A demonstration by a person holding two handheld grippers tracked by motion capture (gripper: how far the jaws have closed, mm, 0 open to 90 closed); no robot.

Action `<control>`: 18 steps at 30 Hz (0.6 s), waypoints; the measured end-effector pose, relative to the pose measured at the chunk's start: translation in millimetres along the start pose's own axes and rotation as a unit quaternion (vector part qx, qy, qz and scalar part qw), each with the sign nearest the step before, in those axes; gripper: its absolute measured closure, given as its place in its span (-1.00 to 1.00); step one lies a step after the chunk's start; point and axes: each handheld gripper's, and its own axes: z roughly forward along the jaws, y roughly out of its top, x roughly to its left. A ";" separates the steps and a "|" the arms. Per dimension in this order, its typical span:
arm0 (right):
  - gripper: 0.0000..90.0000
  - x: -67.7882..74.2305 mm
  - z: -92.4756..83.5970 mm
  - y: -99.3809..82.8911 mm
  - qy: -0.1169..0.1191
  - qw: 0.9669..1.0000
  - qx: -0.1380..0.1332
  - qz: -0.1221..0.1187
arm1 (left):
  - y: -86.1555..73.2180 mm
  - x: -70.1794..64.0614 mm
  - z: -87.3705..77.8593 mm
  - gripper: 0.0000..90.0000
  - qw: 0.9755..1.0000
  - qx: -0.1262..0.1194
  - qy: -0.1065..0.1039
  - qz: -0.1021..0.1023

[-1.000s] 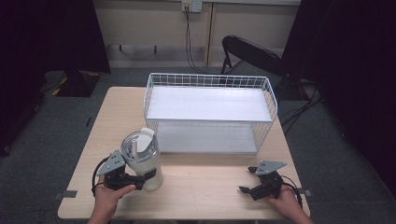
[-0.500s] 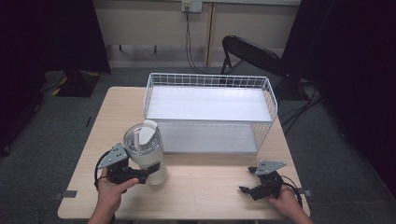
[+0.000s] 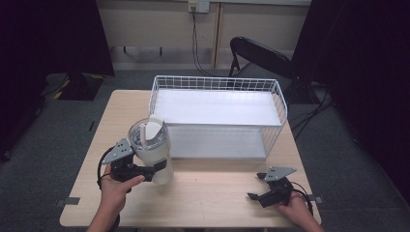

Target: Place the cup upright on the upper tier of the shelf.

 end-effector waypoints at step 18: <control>-0.72 0.0 0.0 0.0 0.000 1.000 0.000 0.000 | 33.8 -3.9 10.1 -0.80 1.000 0.010 -0.009 -0.002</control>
